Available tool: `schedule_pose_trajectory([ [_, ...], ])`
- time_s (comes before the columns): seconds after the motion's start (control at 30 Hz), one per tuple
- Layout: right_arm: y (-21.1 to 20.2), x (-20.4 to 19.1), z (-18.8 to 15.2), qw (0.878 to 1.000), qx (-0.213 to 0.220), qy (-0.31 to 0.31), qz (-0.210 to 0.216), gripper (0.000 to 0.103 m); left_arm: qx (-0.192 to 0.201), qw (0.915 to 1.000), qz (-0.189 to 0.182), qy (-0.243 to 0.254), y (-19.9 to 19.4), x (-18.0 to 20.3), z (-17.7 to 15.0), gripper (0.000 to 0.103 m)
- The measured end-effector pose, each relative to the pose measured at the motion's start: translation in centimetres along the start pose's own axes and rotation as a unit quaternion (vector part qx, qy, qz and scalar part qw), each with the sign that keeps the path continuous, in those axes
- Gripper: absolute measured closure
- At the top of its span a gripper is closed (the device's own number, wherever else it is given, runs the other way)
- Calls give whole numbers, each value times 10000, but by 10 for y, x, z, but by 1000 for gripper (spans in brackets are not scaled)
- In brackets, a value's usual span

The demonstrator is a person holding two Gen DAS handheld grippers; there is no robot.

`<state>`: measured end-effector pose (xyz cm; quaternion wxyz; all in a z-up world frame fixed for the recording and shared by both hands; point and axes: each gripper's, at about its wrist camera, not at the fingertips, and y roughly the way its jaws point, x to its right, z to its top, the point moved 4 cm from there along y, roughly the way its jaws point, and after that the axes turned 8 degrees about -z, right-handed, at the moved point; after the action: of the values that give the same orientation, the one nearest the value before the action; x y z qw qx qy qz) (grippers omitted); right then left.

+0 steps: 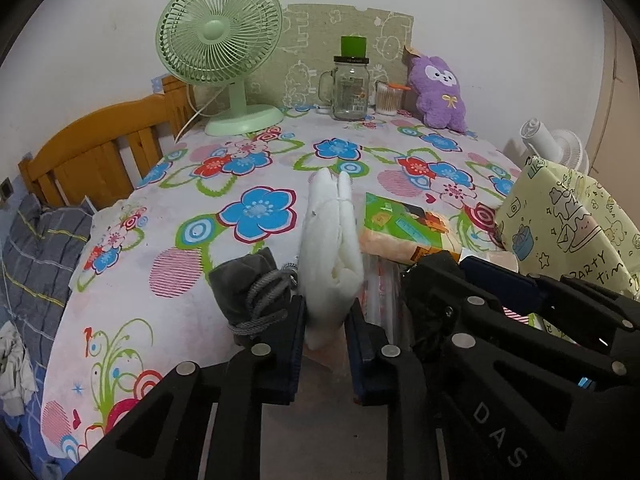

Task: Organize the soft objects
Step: 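Move the right tool to the black bag while the left tool approaches the white tissue roll, then grasp the black plastic bag with the right tool while the left tool grasps the white tissue roll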

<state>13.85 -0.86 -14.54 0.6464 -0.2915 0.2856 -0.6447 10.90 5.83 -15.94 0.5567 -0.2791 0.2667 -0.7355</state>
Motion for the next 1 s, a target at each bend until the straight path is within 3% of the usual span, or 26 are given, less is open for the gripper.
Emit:
schedule_pose_trajectory([
  [1.0, -66, 25, 36, 9979, 645, 9, -93, 72, 598, 9982, -48, 81, -54, 37, 40, 88],
])
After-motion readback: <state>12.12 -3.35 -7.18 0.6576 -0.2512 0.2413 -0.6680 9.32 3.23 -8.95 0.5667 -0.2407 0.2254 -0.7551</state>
